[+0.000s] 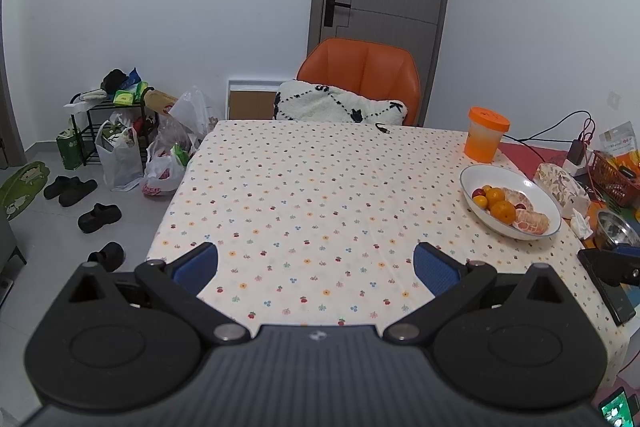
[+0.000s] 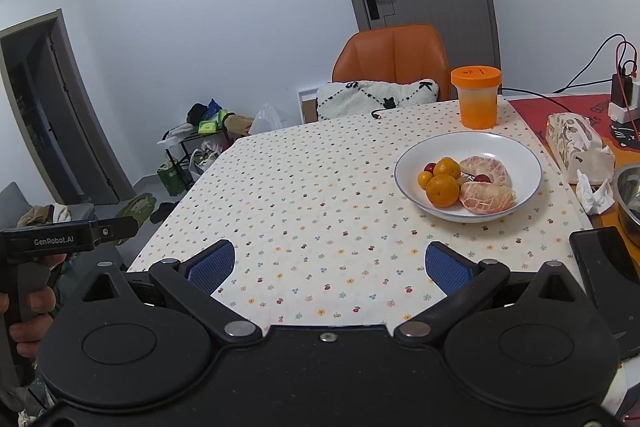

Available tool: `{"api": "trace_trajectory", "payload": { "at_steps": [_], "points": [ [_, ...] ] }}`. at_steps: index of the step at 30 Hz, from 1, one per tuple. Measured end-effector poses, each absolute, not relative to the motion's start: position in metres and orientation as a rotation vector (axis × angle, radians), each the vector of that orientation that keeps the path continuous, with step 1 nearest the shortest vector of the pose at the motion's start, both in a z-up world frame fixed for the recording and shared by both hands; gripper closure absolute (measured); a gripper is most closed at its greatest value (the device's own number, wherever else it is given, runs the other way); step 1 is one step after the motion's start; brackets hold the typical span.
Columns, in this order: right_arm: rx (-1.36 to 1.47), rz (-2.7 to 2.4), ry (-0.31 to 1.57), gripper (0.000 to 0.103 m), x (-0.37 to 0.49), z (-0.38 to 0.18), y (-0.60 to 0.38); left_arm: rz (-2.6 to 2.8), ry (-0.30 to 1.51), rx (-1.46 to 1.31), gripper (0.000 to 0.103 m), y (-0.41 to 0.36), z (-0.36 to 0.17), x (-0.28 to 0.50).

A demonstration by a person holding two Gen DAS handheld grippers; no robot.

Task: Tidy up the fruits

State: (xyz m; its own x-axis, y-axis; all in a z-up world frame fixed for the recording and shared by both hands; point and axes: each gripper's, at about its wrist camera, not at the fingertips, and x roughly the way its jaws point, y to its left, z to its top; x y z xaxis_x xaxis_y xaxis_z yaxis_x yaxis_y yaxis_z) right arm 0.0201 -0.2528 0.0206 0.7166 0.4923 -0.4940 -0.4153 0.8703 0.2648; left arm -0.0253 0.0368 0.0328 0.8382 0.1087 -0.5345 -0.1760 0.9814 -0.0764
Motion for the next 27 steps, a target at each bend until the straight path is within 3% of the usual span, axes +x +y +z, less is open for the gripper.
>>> {"api": "trace_trajectory", "payload": {
  "at_steps": [27],
  "points": [
    [0.132, 0.498, 0.591, 0.000, 0.0211, 0.0201, -0.2529, 0.139, 0.563, -0.109, 0.000, 0.0340, 0.0294, -0.0256]
  ]
}}
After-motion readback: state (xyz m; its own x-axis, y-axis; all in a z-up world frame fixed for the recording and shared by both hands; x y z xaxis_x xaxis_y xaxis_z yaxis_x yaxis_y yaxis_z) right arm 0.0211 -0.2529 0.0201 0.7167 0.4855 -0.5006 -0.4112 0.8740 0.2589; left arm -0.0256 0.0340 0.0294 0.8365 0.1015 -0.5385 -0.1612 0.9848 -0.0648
